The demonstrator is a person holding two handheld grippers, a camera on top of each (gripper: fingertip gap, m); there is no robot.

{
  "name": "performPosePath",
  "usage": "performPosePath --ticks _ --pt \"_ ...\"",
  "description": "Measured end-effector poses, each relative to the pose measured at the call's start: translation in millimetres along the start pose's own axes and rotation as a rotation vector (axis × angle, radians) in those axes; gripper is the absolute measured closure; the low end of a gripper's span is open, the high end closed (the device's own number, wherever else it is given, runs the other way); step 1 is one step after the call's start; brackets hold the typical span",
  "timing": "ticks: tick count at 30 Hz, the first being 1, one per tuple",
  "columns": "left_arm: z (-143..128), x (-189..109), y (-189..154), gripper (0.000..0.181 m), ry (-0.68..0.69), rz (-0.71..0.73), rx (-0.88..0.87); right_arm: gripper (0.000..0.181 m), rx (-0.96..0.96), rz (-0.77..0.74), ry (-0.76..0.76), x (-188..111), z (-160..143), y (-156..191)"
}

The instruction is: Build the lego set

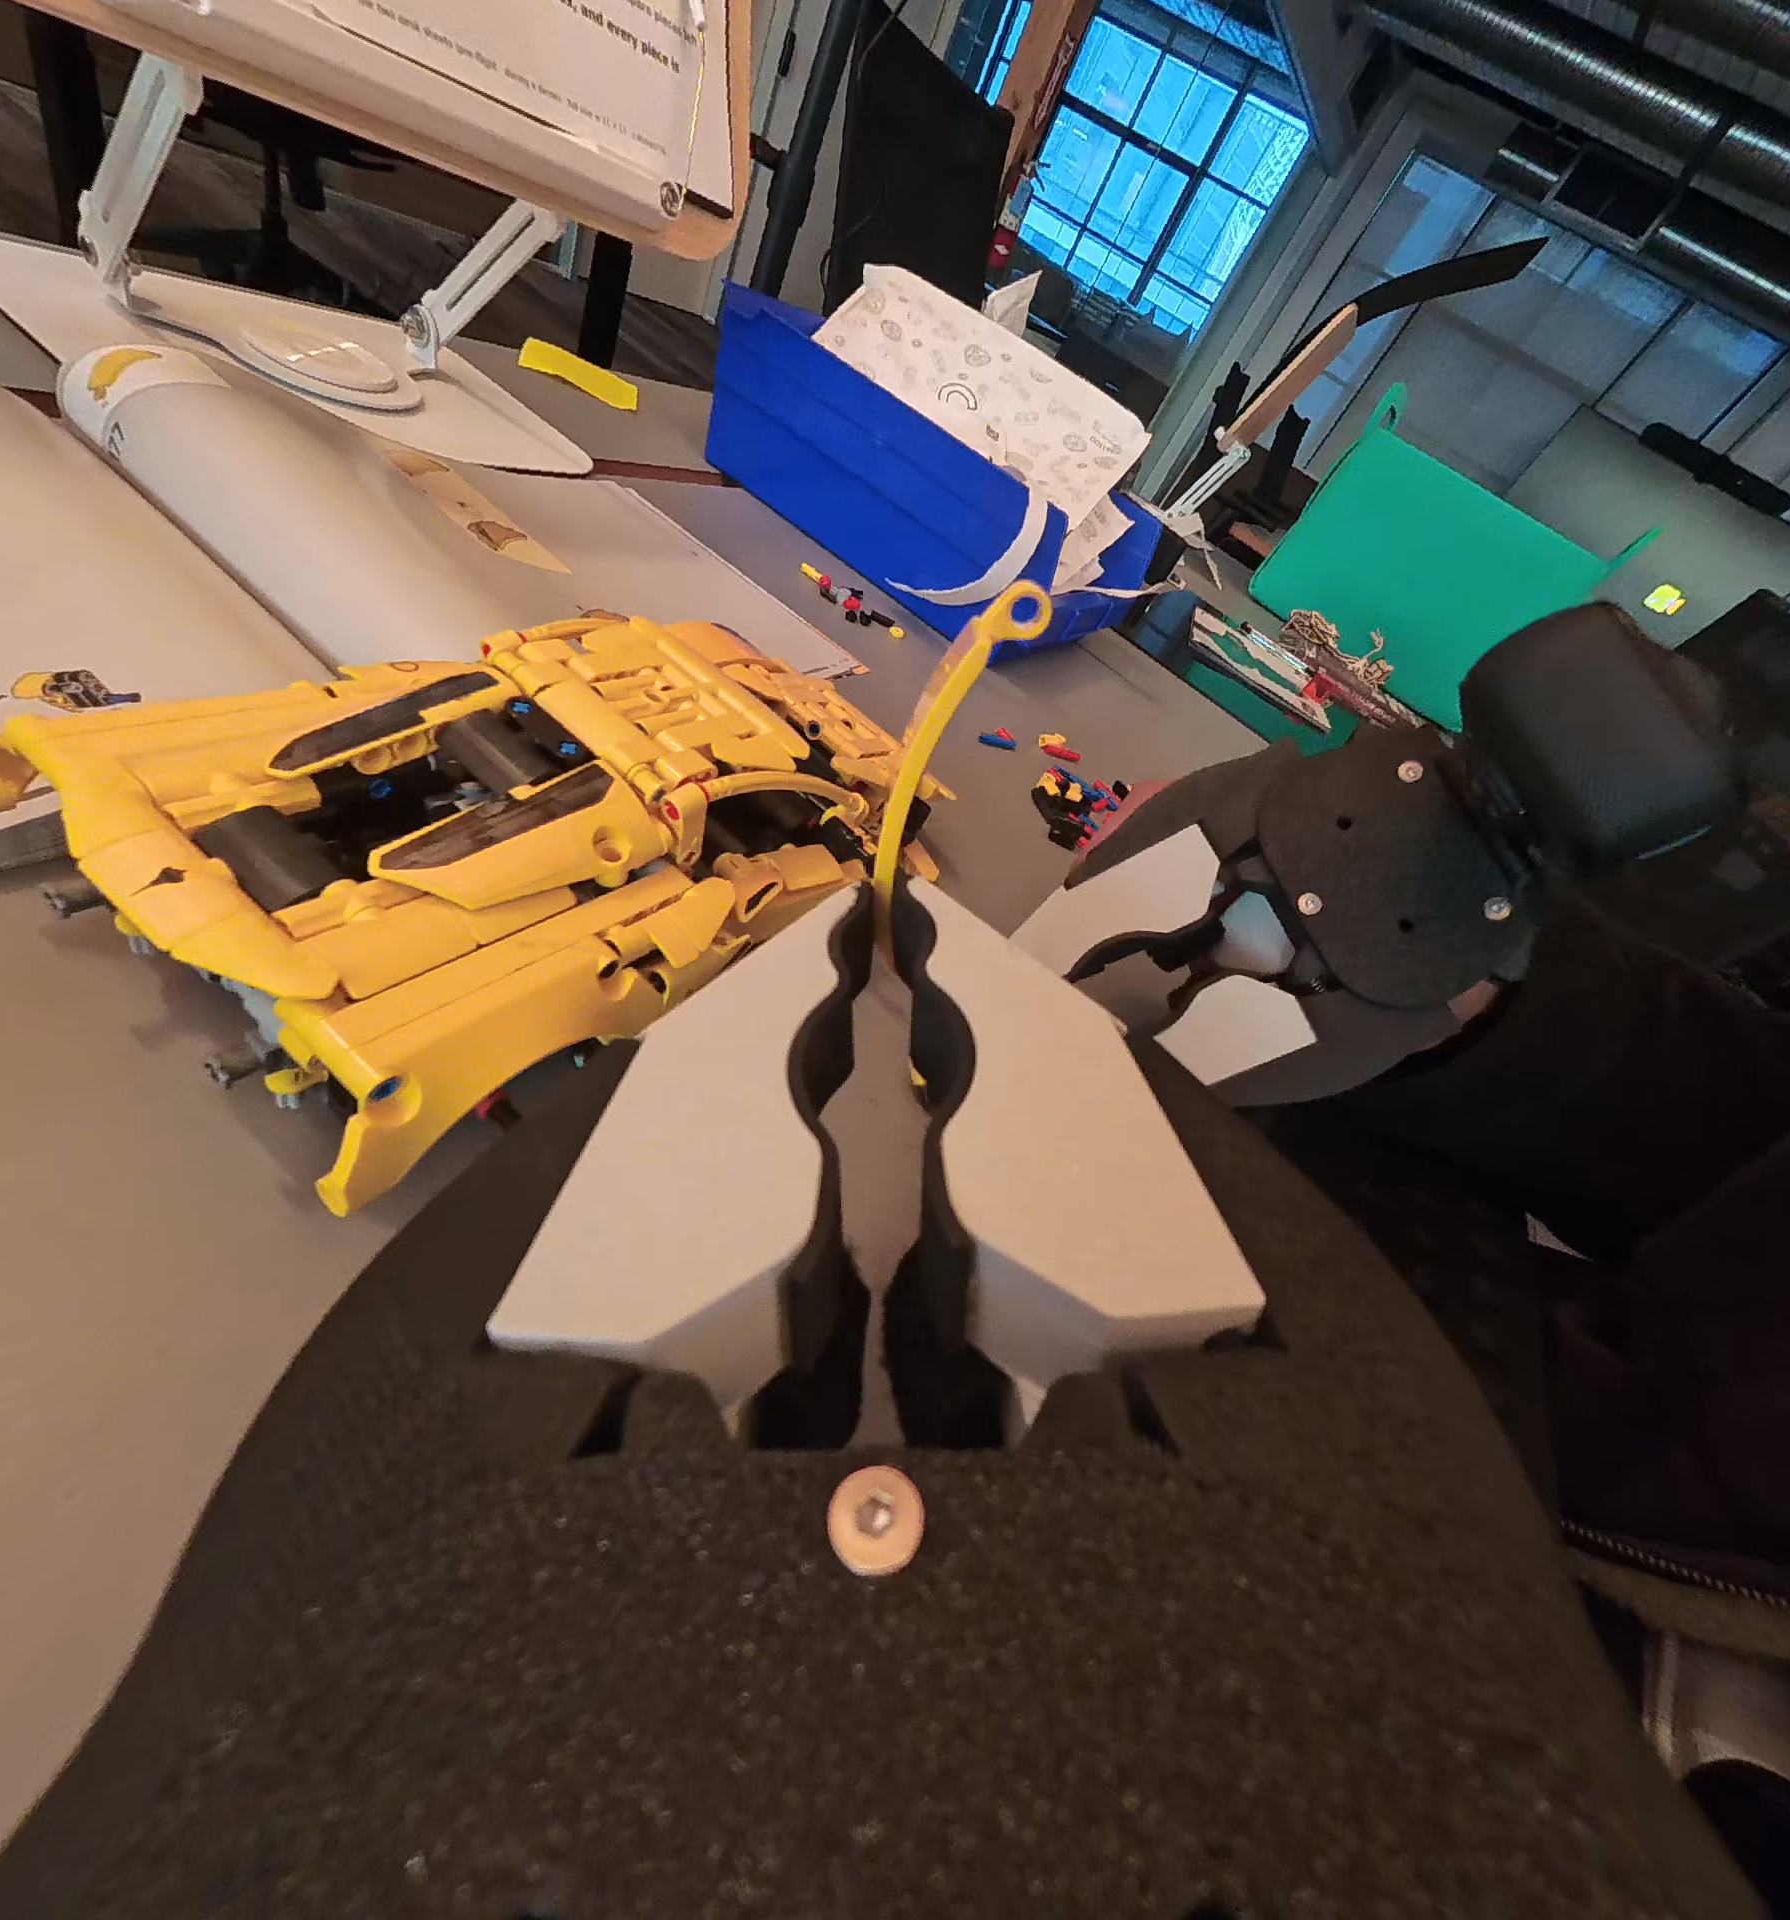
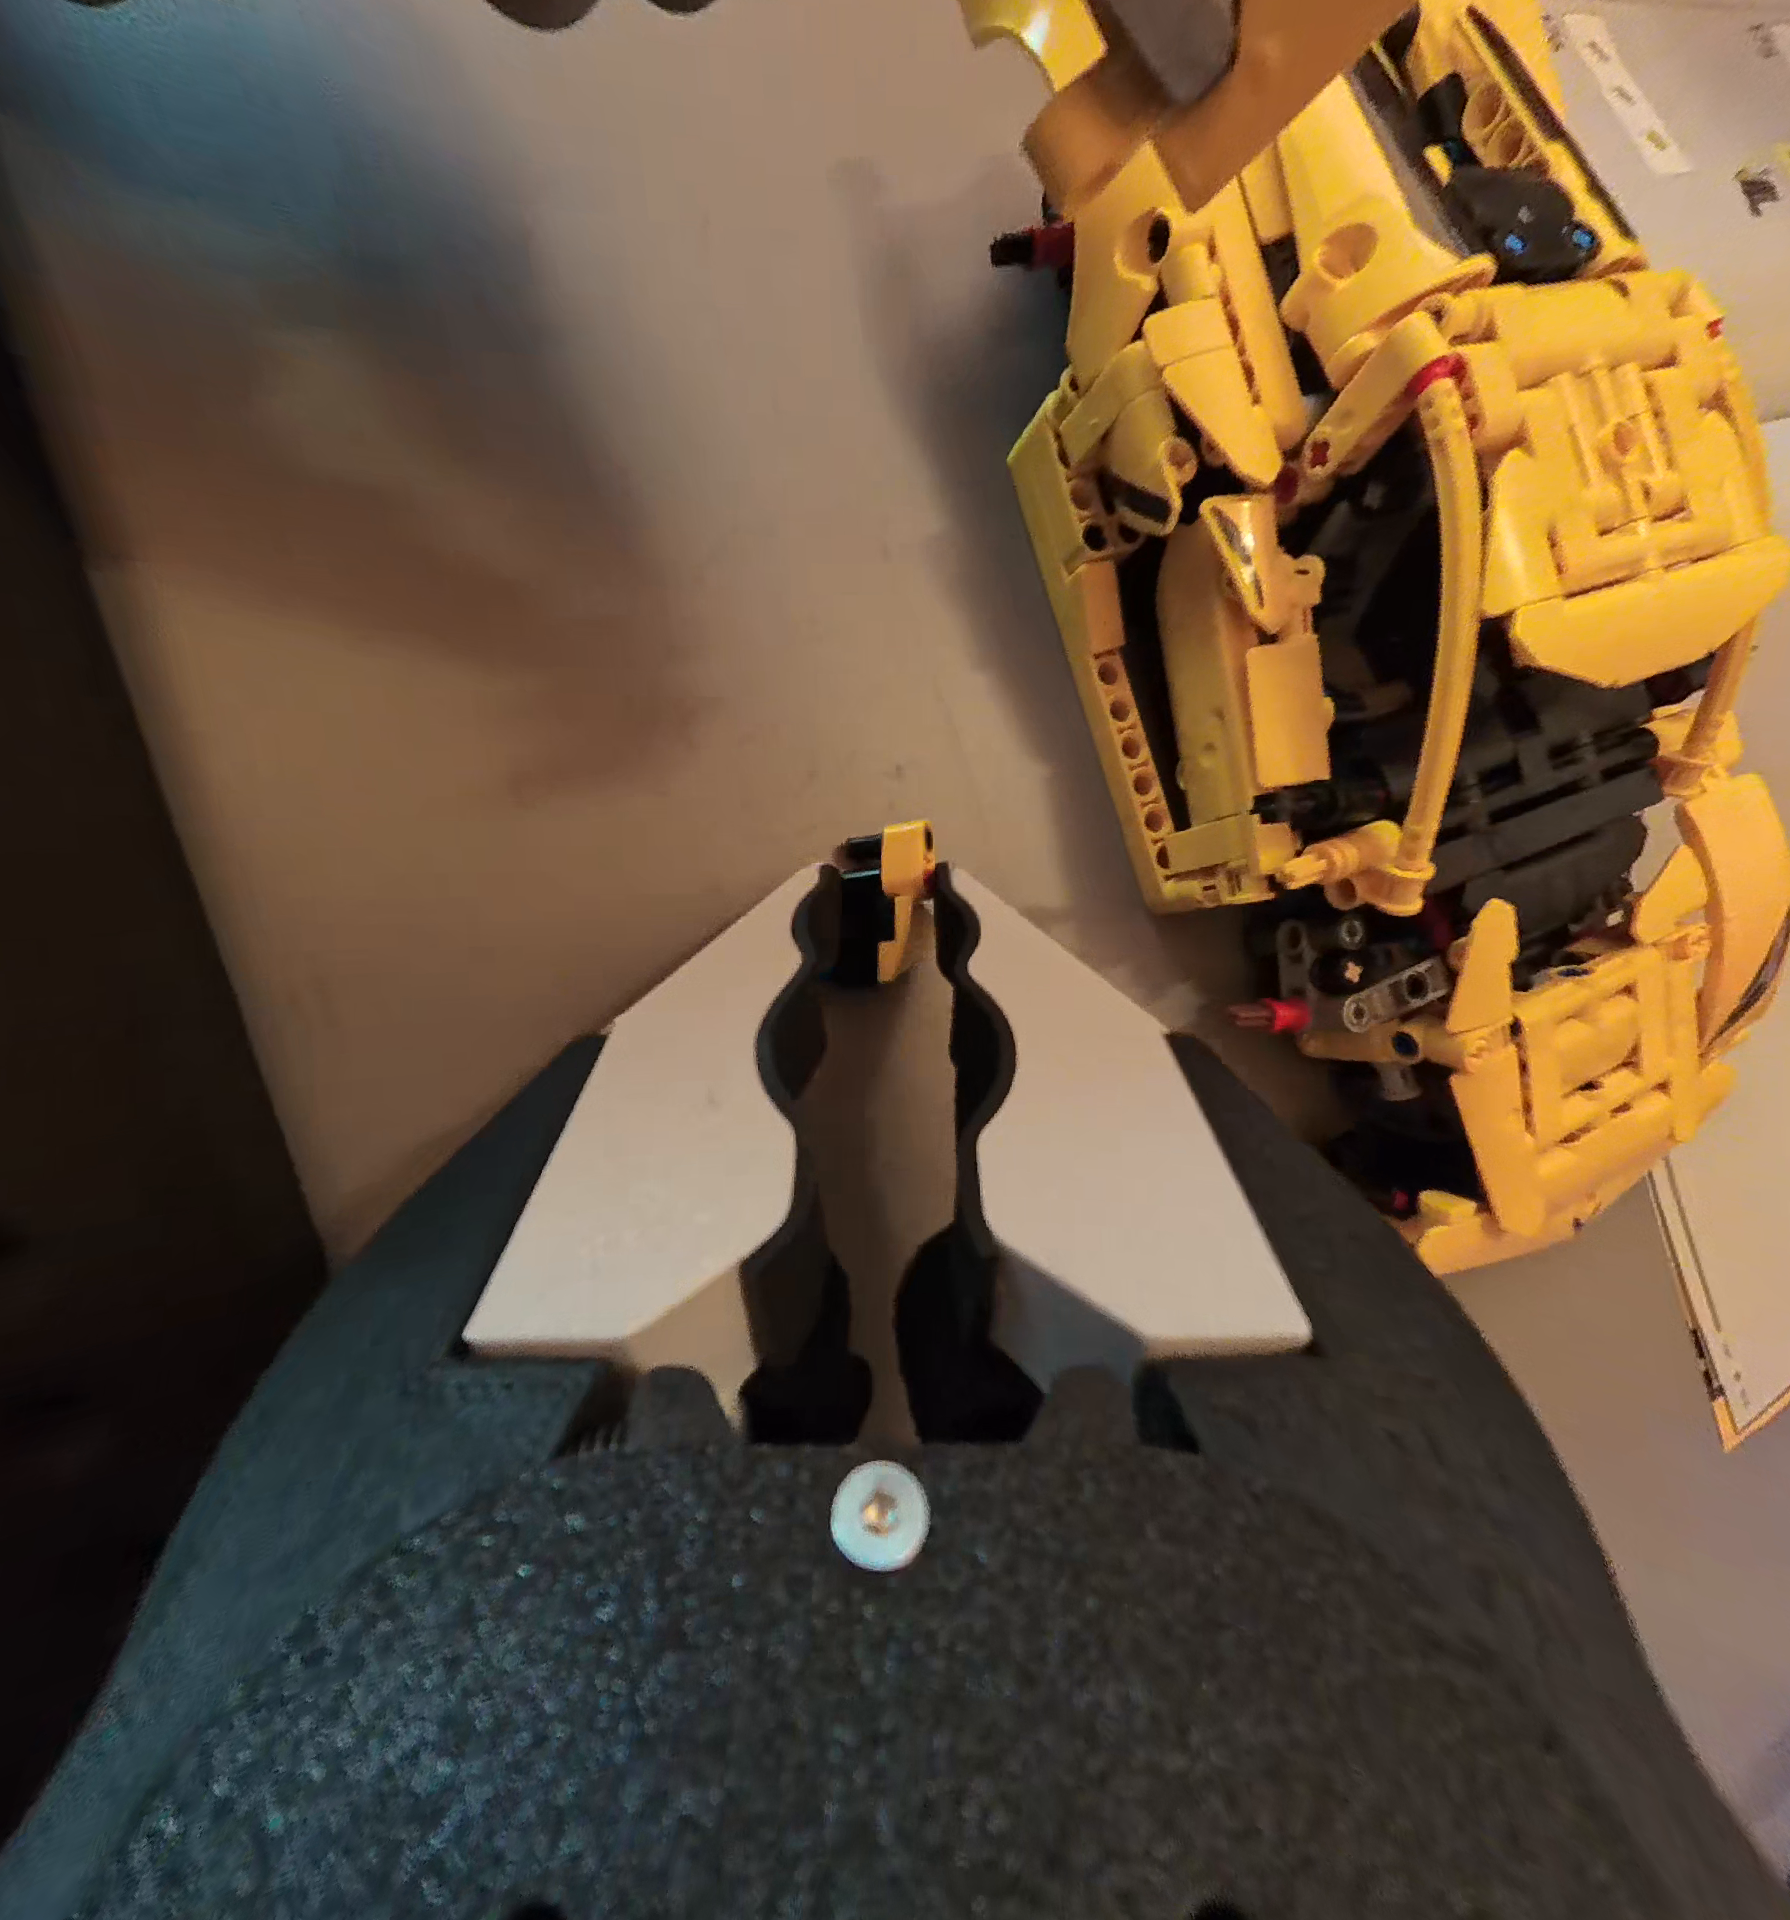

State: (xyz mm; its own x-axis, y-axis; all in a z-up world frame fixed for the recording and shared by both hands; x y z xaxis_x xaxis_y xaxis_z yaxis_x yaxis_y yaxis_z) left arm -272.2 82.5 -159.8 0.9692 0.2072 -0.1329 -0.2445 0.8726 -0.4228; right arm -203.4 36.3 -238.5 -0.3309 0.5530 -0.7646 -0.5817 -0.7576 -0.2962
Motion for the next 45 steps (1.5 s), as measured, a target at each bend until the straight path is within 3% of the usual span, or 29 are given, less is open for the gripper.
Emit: performPosePath --ticks 3,5,9,12,27,37,41,45 --pt "1 -1 0 0.179 -0.004 0.001 0.000 0.165 0.065 0.020 -0.066 -3 8 -4" --pt "3 -1 -1 0.179 -0.016 -0.006 0.000 0.165 0.233 0.060 -0.212 -14 28 -13" --pt "11 -3 -11 0.179 -0.065 -0.050 0.018 0.166 0.709 0.337 -0.554 -39 68 -23" --pt "11 -3 -15 0.179 -0.066 -0.053 0.053 0.166 0.870 0.480 -0.622 -39 75 -23" --pt "21 10 -20 0.179 -0.123 0.148 0.220 0.166 0.997 0.417 -0.660 -38 78 -31" --pt "17 18 -28 0.179 -0.095 0.161 0.375 0.166 0.677 0.105 -0.537 -43 69 -34" --pt "16 20 -27 0.179 -0.084 0.182 0.393 0.166 0.680 0.096 -0.507 -42 68 -34" --pt "16 21 -29 0.179 -0.080 0.224 0.454 0.166 0.780 0.198 -0.521 -41 67 -33"
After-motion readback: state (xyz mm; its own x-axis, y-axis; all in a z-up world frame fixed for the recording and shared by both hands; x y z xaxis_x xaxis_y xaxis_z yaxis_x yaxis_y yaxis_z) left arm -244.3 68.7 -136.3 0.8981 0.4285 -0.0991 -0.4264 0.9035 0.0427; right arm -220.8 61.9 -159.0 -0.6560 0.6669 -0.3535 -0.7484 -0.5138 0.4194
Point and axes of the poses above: each gripper's, where its closed fingertips meet, x out along the fingers, z out of its top, y = z × x across the jaws, the point moved 2 cm from there along -x, back along the fingers, and after that the axes turned 1 degree about -y, right-handed, at the moved point
